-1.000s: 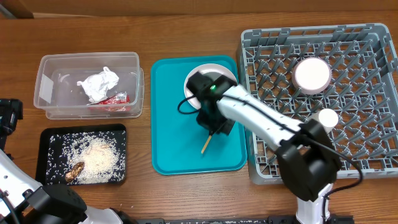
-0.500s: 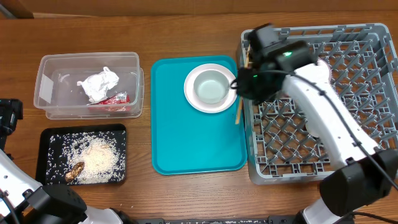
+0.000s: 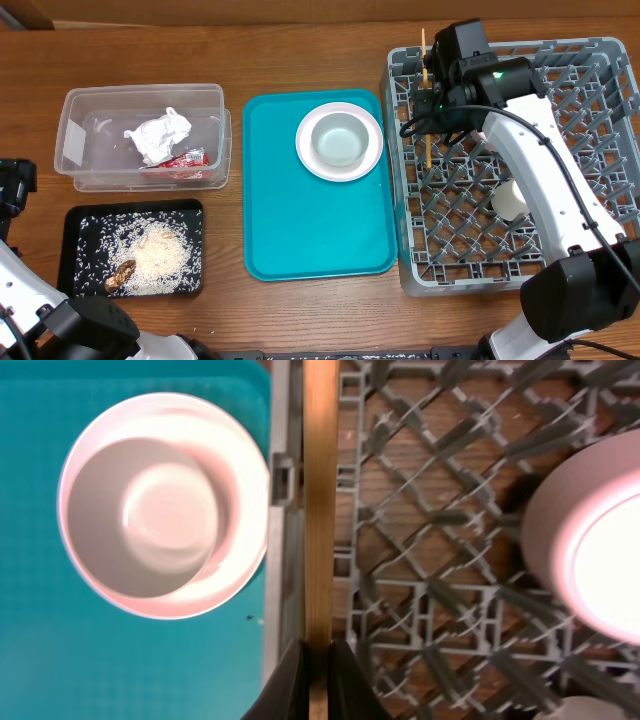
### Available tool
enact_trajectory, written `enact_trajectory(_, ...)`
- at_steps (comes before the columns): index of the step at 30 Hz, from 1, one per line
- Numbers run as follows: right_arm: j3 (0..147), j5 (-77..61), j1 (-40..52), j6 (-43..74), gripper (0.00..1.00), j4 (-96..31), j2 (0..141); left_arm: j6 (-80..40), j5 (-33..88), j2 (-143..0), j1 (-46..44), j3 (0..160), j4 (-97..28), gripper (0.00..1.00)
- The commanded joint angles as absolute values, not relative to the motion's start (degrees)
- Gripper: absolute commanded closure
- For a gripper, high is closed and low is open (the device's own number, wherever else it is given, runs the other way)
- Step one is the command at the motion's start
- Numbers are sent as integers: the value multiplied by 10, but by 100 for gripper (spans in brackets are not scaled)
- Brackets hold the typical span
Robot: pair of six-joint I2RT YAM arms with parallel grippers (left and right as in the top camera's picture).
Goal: Sort waste into correct bins and load items into the dishwasher
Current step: 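Carry the chopstick into the back of the dish rack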
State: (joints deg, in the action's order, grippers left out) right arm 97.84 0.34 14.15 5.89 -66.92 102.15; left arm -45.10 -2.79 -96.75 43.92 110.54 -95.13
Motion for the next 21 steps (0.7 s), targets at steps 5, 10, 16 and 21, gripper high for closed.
enact_trajectory(5, 982, 20, 136, 47, 65, -664, 1042, -463, -34, -963, 441, 1113, -951, 0)
enact_trajectory(10, 982, -26, 136, 47, 34, -664, 1042, -463, -34, -963, 441, 1113, -951, 0)
enact_trajectory(16, 982, -67, 138, 81, 20, -667, 1042, -463, -34, -963, 441, 1113, -951, 0)
enact_trajectory(21, 982, -128, 139, 121, 15, -673, 1042, -463, -34, -963, 441, 1113, -951, 0)
